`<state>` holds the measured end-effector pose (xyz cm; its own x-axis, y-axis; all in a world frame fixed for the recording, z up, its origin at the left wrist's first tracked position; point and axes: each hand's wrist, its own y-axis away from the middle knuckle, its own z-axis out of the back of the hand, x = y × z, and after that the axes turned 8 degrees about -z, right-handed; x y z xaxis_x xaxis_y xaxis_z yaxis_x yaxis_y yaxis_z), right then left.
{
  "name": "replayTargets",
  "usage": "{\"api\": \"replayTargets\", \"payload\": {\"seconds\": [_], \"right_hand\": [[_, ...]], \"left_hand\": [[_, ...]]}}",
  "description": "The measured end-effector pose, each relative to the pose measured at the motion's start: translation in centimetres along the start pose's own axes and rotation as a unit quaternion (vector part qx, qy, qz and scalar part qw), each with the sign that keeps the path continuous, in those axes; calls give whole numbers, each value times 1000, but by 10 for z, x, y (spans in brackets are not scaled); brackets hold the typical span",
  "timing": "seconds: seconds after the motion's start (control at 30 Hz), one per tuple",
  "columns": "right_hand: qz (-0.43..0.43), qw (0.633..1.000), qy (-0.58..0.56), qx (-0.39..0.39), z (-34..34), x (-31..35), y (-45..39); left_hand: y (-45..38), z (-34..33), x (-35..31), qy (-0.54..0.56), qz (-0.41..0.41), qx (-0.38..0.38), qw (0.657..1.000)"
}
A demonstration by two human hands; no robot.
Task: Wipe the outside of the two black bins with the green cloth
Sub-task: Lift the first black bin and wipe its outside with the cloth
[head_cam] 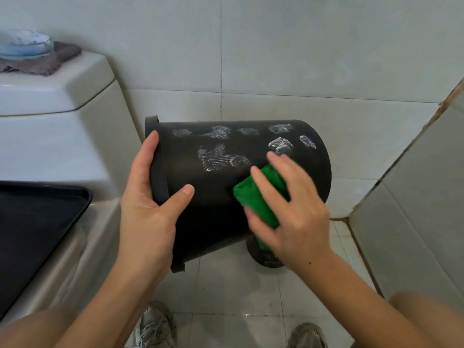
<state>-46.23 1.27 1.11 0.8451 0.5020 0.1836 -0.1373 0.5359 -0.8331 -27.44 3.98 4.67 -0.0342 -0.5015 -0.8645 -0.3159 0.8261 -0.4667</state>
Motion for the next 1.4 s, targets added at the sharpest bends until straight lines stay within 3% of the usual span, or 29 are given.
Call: {"api": "replayTargets", "payload": {"seconds": [0.17,0.3,0.43,0.63,0.8,0.9,1.03,1.13,1.23,1.33,1.4], "right_hand": [[-179,983,-34,-14,11,-26,-7],[-350,931,-103,4,21,-43,-16],[-444,873,-200,38,19,-56,-18],[-461,844,-273,18,17,-55,-13],[-500,813,-295,37,6,-44,5],[-508,814,-281,34,0,-36,13],[-507,816,-277,19,0,-35,15],[-516,812,-274,12,-1,-41,16],[-516,811,-275,9,0,-43,17],[-523,803,-285,14,1,-45,19],[-531,794,-294,27,1,-43,22]], "left_hand": [[-1,3,-5,9,2,-10,1000],[0,3,-7,-3,-10,2,1000],[2,4,-4,-38,-4,32,999],[-12,17,-13,-70,68,109,989],[-19,21,-18,-53,183,86,978],[-27,25,-22,-89,235,74,965],[-26,16,-20,-31,287,-2,958],[-23,5,-12,-83,212,-32,973],[-21,6,-8,-178,111,28,977],[-32,21,-9,-190,125,77,971],[-36,26,-16,-151,189,85,967]]}}
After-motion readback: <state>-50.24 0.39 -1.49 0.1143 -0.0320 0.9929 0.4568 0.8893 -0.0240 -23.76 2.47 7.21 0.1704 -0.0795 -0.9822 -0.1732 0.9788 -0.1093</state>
